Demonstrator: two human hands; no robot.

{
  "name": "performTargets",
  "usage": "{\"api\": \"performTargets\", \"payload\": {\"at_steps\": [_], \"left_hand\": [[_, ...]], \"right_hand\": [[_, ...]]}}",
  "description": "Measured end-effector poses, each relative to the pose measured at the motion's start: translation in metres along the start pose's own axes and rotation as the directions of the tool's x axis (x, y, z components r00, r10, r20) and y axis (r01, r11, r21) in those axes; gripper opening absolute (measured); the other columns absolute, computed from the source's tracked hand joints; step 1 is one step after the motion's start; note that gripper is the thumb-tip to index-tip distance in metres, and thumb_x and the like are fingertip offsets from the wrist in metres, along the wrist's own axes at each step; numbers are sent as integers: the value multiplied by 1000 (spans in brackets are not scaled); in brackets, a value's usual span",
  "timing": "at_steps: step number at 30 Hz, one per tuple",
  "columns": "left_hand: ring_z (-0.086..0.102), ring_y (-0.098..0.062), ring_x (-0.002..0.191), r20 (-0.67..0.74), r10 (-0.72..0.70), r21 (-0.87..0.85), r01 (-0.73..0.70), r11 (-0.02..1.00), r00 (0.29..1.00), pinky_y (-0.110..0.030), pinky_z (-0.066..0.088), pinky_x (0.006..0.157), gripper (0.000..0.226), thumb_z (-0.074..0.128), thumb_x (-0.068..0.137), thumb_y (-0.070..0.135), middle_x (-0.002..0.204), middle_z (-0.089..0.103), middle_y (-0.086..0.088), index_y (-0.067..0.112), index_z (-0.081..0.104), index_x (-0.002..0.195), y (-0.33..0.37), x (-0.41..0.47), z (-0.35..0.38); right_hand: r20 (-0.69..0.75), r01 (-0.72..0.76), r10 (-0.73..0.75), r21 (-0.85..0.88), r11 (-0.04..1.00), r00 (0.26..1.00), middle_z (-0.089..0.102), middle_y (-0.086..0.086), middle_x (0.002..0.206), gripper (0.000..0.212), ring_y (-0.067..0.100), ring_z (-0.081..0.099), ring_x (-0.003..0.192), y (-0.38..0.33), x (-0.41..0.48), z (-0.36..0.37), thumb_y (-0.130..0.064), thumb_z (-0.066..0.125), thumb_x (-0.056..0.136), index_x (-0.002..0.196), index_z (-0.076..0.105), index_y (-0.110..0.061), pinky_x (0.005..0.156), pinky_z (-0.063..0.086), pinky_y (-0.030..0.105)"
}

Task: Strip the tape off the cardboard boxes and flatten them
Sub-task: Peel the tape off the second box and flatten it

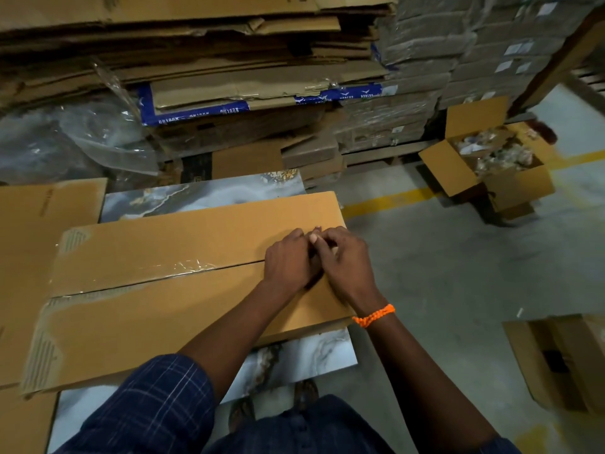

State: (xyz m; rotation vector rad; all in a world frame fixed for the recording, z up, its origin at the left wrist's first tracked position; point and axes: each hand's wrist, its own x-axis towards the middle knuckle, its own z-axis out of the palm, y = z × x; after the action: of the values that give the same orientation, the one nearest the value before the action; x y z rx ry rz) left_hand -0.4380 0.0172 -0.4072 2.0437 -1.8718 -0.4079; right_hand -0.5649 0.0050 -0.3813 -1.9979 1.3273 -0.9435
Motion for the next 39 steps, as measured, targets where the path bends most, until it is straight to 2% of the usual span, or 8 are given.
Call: {"api": "performTargets", "payload": {"at_steps": [5,8,13,18,25,29,33,39], "left_hand": [[65,-29,87,-77,5,-78,-11,997,997,-35,47,68,37,39,106,43,95,63,-1,24,71,109,-4,6,9],[64,-30,81,-150,-40,-193,10,981,988,-36,46,65,42,38,105,40,84,65,-5,17,64,82,-5,8,15],[55,-24,60,-234,-89,-421,-18,907,968,-40,43,59,39,42,103,31,63,57,-7,18,46,66,-12,8,12],[57,-28,62,-138,-380,-750,154,643,915,-44,47,65,45,50,100,36,64,63,-11,4,58,69,-27,5,11],[42,-9,49,20,-580,-965,167,202,814,-24,35,47,32,54,105,28,60,51,0,20,56,74,-38,-16,-16],[44,-10,50,-30,-499,-919,172,354,866,-27,37,53,37,55,104,38,60,54,-2,16,60,75,-59,-23,-26],[63,-5,65,73,-281,-836,213,506,957,-28,48,67,18,75,92,31,75,72,10,13,74,95,-65,-17,-37],[70,-7,73,131,-204,-832,219,509,970,-24,55,69,23,83,83,16,85,78,2,9,75,103,-54,-9,-46]], "right_hand": [[-60,80,-87,-105,991,994,77,1,100,19,16,72,88,17,-5,-5,-18,64,97,112,76,-16,80,55,30],[-15,-74,72,-155,985,997,70,9,125,57,21,68,105,34,-14,1,-8,58,97,151,41,-8,90,50,29],[178,36,26,-340,940,984,53,10,148,44,25,53,132,49,-23,8,-13,55,99,143,54,-8,110,42,44],[166,7,69,-416,910,984,47,5,154,38,23,52,134,55,-26,18,-17,51,102,139,59,-13,111,42,48],[132,-14,95,-512,859,987,44,1,156,42,16,47,139,41,-30,21,-31,45,104,143,54,-16,120,22,54],[102,-37,124,-605,796,987,50,4,146,47,23,52,130,21,-23,35,-46,51,98,137,54,-20,117,15,62],[174,64,-2,-353,934,985,64,4,117,43,28,56,106,17,-3,45,-28,68,89,131,63,-20,98,45,48],[181,88,-61,-147,985,982,66,-3,93,38,18,56,87,22,7,39,-29,73,88,125,67,-21,76,44,31]]}}
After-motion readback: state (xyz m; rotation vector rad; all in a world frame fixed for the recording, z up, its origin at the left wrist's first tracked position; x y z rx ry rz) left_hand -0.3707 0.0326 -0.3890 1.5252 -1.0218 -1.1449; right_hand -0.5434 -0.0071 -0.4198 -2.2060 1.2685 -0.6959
